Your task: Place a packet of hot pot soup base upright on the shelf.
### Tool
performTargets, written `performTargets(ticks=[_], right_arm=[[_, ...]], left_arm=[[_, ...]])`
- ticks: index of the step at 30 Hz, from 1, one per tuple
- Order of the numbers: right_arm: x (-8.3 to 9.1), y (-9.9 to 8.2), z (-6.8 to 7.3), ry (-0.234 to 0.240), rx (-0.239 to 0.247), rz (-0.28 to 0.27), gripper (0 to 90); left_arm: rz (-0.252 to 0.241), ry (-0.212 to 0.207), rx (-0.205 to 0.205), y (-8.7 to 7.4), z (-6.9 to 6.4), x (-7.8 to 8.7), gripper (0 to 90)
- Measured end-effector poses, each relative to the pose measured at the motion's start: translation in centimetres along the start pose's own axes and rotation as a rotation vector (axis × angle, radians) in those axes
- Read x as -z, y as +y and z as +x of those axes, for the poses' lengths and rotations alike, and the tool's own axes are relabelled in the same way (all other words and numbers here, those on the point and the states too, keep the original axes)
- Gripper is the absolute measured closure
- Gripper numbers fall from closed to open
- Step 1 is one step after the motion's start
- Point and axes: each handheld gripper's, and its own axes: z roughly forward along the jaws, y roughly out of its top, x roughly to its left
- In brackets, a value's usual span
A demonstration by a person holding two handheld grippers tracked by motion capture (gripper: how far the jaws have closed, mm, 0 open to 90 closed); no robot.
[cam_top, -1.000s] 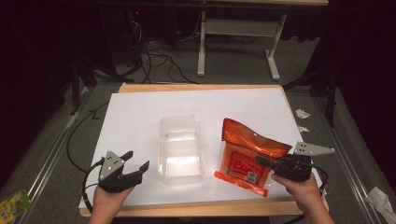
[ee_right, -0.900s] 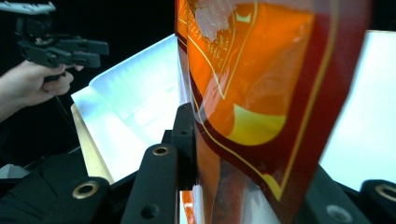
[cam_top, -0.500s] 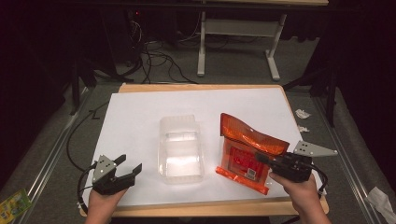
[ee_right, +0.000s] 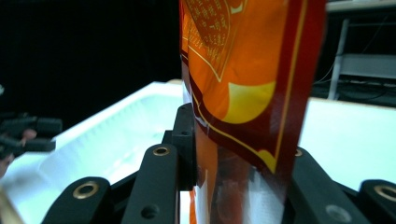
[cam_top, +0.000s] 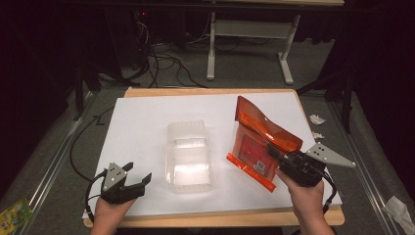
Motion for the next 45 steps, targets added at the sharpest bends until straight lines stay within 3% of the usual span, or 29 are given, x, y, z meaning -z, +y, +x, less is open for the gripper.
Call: performTargets(ticks=[11,30,45], right_arm=[[-2.4,1.6,2.0,-0.025,-0.004,-0.027,72.2],[-6.8,2.7,6.2,0.056,0.003,-0.059,72.3],[-10.6,2.8,9.4,0.117,0.025,-0.049,72.3]], left_arm=[[-0.02,-0.015,0.009,0.1,0.0,0.3,24.4],[-0.018,-0.019,-0.005,0.0,0.1,0.5,24.4],[-0.041,-0.01,0.014,0.0,0.4,0.8,23.9]])
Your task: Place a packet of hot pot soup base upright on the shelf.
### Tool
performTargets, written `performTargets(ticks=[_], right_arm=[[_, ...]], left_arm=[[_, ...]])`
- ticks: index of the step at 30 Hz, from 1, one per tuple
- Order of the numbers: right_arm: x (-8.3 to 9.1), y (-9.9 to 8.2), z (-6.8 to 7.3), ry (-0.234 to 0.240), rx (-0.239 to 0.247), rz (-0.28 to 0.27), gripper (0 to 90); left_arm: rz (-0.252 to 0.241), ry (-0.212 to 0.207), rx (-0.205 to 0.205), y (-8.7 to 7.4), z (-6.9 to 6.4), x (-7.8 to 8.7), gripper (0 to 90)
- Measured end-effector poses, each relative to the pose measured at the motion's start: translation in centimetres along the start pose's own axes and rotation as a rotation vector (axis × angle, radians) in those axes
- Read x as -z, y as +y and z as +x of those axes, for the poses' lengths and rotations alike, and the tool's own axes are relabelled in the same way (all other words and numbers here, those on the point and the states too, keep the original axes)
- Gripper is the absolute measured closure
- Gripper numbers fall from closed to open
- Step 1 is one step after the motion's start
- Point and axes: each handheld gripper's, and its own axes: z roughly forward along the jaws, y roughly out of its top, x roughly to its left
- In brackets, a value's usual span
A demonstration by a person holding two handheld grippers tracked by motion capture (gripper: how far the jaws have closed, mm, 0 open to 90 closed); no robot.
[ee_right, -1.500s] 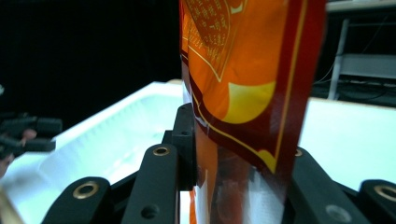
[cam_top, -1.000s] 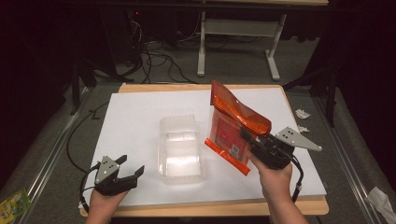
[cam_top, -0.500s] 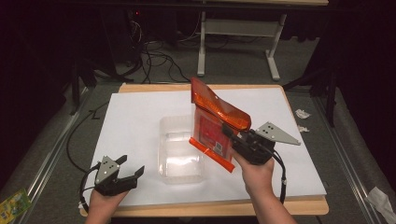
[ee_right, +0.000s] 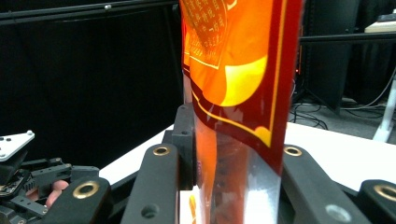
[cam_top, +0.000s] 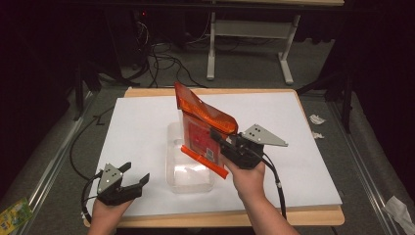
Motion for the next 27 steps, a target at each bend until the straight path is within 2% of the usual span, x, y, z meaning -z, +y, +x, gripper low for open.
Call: performTargets(ticks=[6,18,27], right_arm=[[-1.2,-0.3,0.8,0.007,-0.002,-0.002,72.3],[-3.4,-1.8,1.8,0.005,0.009,0.033,72.3],[-4.2,-3.0,1.8,-0.005,0.0,0.058,72.3]], left_arm=[[0.001,-0.003,-0.006,0.0,0.1,0.1,23.9],[-0.002,-0.004,-0.015,0.1,0.1,-0.1,23.9],[-0.006,-0.003,-0.018,0.2,0.1,0.0,23.8]])
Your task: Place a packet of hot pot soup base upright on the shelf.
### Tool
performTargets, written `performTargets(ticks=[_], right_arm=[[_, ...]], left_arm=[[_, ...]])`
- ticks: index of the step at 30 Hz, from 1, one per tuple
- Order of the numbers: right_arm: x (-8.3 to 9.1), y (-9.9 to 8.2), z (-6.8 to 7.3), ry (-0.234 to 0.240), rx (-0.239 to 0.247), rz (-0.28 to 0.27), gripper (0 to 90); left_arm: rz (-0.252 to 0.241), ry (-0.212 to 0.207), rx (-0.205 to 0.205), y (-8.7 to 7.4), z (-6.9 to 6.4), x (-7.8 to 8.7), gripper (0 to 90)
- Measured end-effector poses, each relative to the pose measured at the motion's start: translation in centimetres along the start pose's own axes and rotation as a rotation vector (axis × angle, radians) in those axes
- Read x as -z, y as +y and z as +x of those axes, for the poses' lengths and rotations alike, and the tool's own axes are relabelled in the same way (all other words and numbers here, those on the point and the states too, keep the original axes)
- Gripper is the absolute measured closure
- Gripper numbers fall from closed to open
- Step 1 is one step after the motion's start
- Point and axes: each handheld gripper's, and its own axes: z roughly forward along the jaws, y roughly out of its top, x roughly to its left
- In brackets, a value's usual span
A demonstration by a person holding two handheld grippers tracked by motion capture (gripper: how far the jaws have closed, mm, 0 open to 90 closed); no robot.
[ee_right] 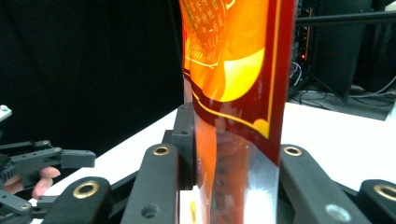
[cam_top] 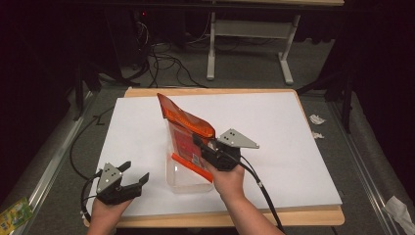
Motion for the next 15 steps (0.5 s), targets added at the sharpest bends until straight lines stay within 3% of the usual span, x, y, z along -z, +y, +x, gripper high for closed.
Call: performTargets(ticks=[15], right_arm=[[-0.6,-1.9,-0.7,0.002,-0.01,0.016,72.1]], left_arm=[[-0.002,-0.002,-0.007,0.1,0.0,-0.1,23.8]])
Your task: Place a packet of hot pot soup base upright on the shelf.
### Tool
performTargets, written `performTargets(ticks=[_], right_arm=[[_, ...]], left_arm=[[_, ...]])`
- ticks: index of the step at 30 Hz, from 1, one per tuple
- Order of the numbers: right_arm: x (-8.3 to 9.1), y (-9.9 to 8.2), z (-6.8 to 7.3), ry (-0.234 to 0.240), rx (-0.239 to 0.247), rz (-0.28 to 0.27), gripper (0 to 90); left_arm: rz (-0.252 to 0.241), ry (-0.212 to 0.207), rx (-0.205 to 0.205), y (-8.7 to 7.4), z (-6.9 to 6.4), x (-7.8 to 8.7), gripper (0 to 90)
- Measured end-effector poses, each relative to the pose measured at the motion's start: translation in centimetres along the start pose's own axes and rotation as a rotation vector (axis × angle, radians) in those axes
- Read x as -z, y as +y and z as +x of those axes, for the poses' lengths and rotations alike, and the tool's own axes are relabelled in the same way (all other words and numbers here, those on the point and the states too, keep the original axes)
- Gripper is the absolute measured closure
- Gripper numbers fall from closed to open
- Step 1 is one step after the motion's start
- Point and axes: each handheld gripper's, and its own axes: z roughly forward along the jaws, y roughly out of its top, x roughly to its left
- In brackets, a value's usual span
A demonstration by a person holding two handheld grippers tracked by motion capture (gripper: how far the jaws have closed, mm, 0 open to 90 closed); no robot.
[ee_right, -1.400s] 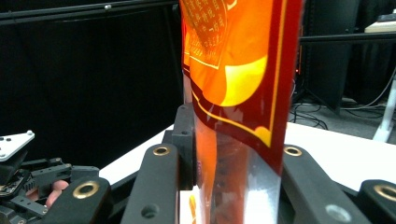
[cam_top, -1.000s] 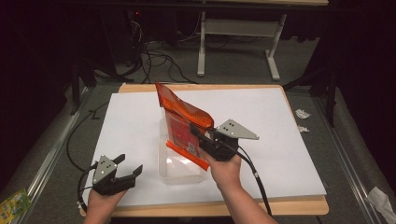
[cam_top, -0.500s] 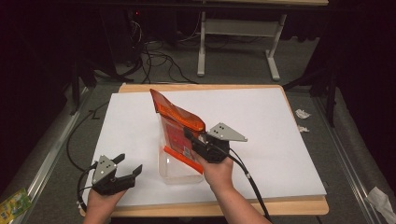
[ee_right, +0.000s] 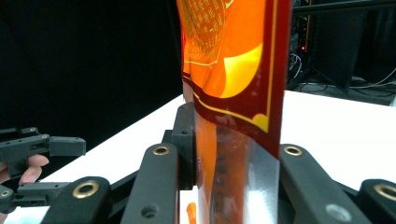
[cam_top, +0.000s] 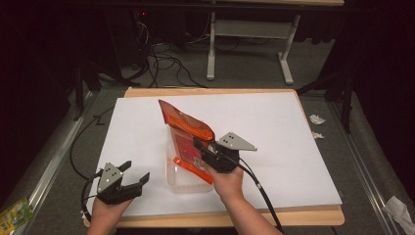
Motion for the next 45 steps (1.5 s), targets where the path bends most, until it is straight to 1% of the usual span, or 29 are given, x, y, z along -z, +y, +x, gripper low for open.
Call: performTargets(ticks=[3,5,10,12,14,15,16,17,20,21,24,30,32,33,39,43,44,45], right_arm=[[0.0,-0.1,0.1,-0.002,0.0,0.007,72.0],[0.1,-0.3,0.0,0.008,-0.004,0.002,72.0],[0.4,-0.7,-0.2,0.007,-0.02,0.006,71.9],[0.5,-1.0,-0.3,0.014,-0.023,0.005,71.9],[0.8,-1.3,-0.3,0.008,-0.02,0.008,71.8],[1.1,-1.9,-0.5,0.009,-0.028,0.005,71.8],[1.1,-1.9,-0.5,0.009,-0.028,0.005,71.8],[1.6,-2.5,-0.7,0.007,-0.042,-0.001,71.8],[2.0,-3.1,-0.9,0.007,-0.047,0.0,71.7],[2.2,-3.4,-1.0,0.01,-0.051,-0.003,71.6],[2.7,-4.1,-1.5,0.0,-0.071,-0.007,71.3],[2.8,-4.1,-1.6,-0.003,-0.067,0.0,71.0],[2.8,-4.0,-1.6,-0.003,-0.062,0.01,70.9],[2.8,-3.8,-1.5,-0.005,-0.051,0.018,70.5],[2.7,-3.5,-1.6,0.0,-0.038,0.045,69.5],[2.7,-3.3,-1.7,0.007,-0.03,0.066,67.3],[2.7,-3.2,-1.8,0.017,-0.026,0.076,64.3],[2.7,-3.2,-1.8,0.017,-0.026,0.076,64.3]], left_arm=[[0.005,-0.003,-0.002,0.0,0.0,0.0,23.8],[0.004,-0.006,-0.002,0.0,-0.1,0.0,23.8],[0.009,-0.009,-0.006,0.0,-0.1,0.0,23.7],[0.011,-0.008,-0.008,0.0,-0.1,0.0,23.8],[0.008,-0.004,-0.007,0.0,0.0,0.1,23.7],[0.005,-0.002,-0.002,0.0,0.0,0.1,23.7],[0.006,-0.004,0.0,0.0,0.1,0.2,23.7],[0.005,-0.001,0.002,-0.1,0.2,0.2,23.7],[0.007,0.0,0.003,-0.1,0.2,0.2,23.7],[0.007,0.001,0.002,-0.1,0.2,0.2,23.7],[0.01,-0.002,-0.002,-0.1,0.1,0.1,23.7],[0.013,-0.006,-0.006,-0.1,-0.1,0.0,23.7],[0.013,-0.007,-0.006,-0.1,-0.1,0.0,23.7],[0.011,-0.006,-0.005,-0.1,0.0,0.1,23.6],[0.011,-0.005,-0.003,-0.1,0.0,0.1,23.6],[0.012,-0.007,-0.005,-0.1,-0.1,0.0,23.7],[0.01,-0.006,-0.004,-0.1,-0.1,0.0,23.7],[0.013,-0.008,-0.005,-0.1,-0.1,0.0,23.7]])
